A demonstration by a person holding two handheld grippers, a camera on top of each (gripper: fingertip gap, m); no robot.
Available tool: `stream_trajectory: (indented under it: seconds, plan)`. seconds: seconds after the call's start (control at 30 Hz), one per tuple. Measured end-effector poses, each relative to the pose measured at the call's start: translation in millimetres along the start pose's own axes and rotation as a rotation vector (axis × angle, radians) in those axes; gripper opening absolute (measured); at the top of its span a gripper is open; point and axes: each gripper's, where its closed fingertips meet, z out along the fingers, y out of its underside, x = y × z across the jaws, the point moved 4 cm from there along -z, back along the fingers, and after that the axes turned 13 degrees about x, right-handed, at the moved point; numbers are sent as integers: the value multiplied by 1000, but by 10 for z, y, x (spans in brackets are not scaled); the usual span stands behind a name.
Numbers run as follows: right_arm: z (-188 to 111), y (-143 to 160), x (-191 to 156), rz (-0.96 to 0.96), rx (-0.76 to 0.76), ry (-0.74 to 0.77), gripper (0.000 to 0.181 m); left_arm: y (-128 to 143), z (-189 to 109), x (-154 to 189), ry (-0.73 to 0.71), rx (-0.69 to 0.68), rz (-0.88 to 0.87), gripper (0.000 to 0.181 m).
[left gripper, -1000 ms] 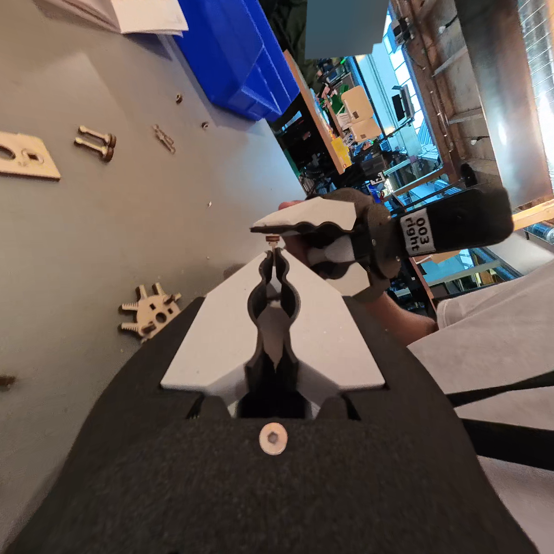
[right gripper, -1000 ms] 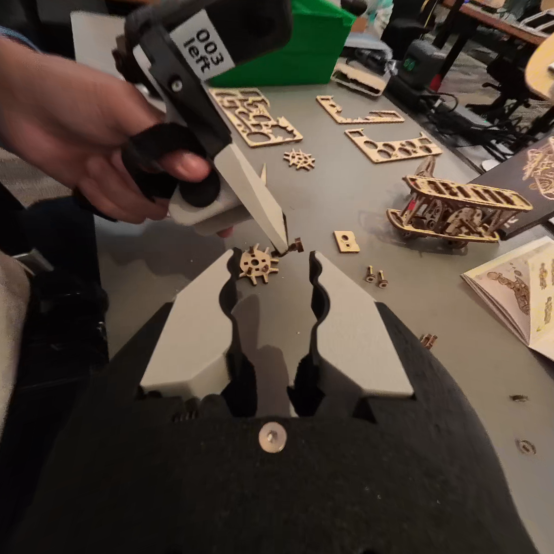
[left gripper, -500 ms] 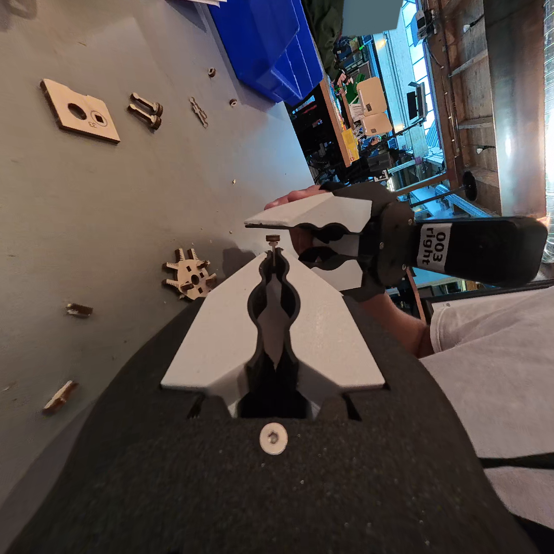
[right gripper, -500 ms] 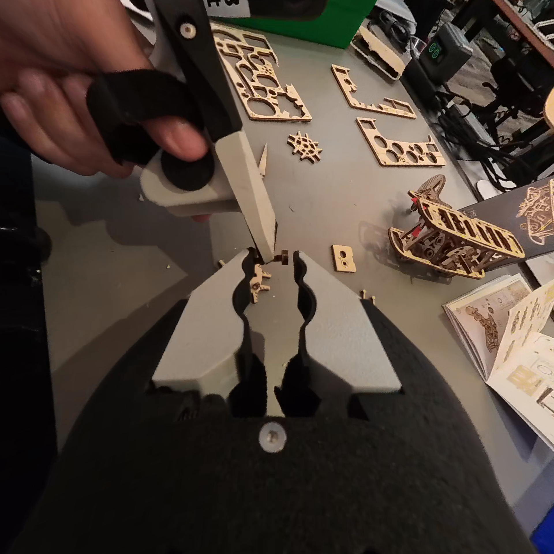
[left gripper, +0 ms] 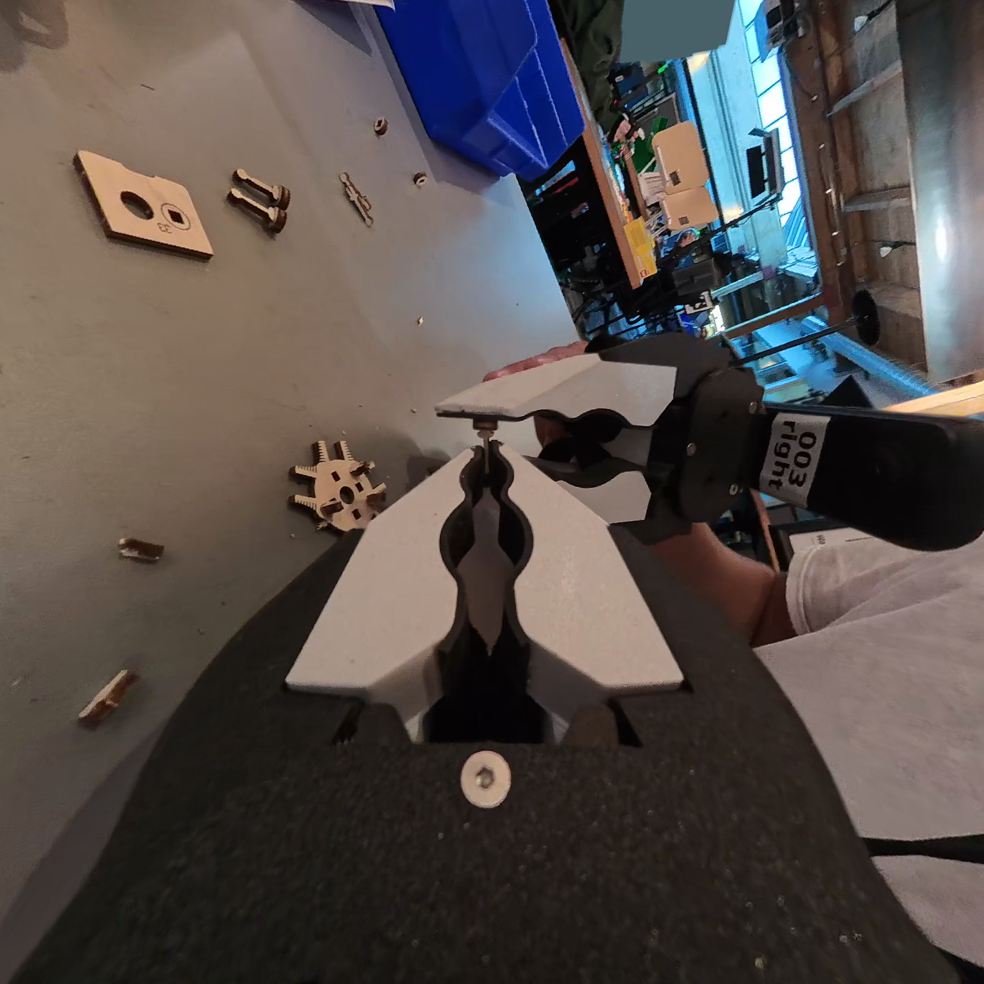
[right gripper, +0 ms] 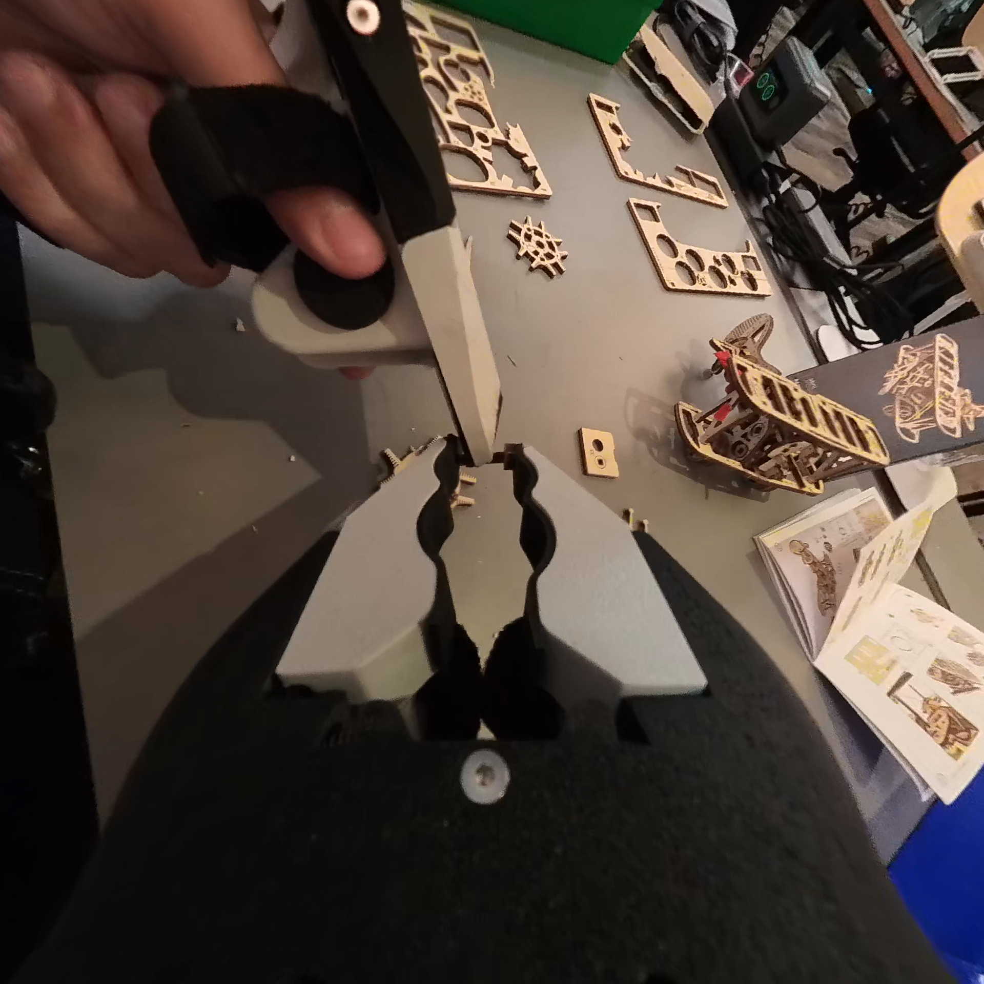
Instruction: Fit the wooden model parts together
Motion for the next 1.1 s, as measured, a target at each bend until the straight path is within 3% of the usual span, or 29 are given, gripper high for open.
stream_trajectory:
  seconds: [0.3,0.33,0.4,0.5,0.6,0.7,0.83,1.1]
  plan:
    - [-33,13,-16,146,59,-15,21,5,8,1,30,-57,101,0]
    - [-70,23,-24,177,61,-44,30,8,3,-7,41,-78,136,0]
    - [-183,63,-47,277,58,-139,37,31,-21,-4,82,-148,265,0]
    - [-360,38,-27,497,140,-243,37,60,-69,52,115,-226,652,0]
    - [-451,-21,-69,577,203,-317,29,194,-107,193,198,-293,911,0]
    - [-496,-88,-213,528,203,-399,15,284,-99,296,240,-310,935,0]
    - [-519,-114,-270,479,189,-382,13,387,-89,323,231,-374,1015,0]
    - [-547,-147,-290,432,167,-382,7,409,-120,365,239,-368,1036,0]
